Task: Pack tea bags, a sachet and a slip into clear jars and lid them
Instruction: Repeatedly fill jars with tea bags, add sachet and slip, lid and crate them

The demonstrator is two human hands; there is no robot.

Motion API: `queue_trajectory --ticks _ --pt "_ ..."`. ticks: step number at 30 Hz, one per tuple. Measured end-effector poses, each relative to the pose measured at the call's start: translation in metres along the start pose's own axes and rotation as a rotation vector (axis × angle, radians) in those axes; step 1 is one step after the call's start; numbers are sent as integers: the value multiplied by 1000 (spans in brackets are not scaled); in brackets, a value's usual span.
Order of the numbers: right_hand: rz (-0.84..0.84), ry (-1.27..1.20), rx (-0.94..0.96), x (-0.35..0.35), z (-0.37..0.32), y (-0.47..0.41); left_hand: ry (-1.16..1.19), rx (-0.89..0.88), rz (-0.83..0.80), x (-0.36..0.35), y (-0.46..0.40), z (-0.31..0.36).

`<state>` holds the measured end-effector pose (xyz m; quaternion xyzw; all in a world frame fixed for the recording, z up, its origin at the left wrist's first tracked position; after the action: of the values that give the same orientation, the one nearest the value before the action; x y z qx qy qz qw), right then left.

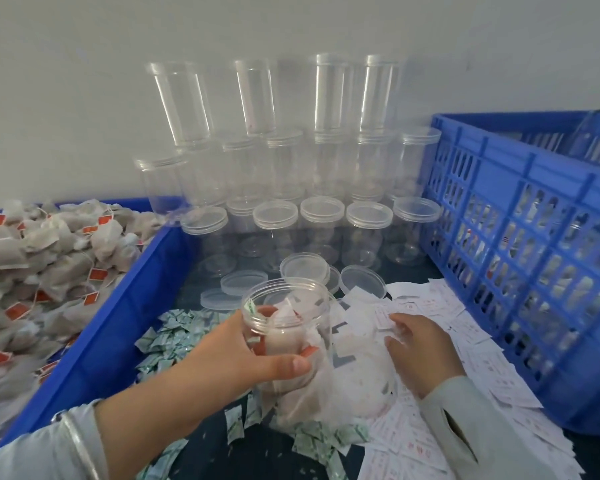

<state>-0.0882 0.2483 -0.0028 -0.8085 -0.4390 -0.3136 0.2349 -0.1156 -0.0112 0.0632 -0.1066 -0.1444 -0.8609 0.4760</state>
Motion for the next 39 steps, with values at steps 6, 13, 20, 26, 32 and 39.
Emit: queue_trajectory --ticks 6,13,20,26,32,39 --pt "23 270 -42 7 3 1 2 -31 -65 -7 5 5" --pt "89 139 -38 15 2 1 28 -33 -59 -6 4 3" --pt "232 -72 -73 26 7 4 6 -4 -12 1 0 -2" --pt "504 -236 77 59 -15 27 -48 16 38 7 -2 -6" --pt "569 -565 78 67 -41 51 -96 -42 19 5 0 2" --pt "550 -607 654 82 -154 95 -235 -120 23 2 3 9"
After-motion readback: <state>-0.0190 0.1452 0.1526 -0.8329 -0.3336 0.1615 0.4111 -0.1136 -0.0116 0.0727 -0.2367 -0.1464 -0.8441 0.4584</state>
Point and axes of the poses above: each hand's wrist, its own y-axis away from the middle knuckle, its own x-axis out of the back of the hand, z = x × y, the point moved 9 cm from there along -y, towards the middle knuckle, and after that the axes turned 3 degrees about z, right-handed, at the moved point
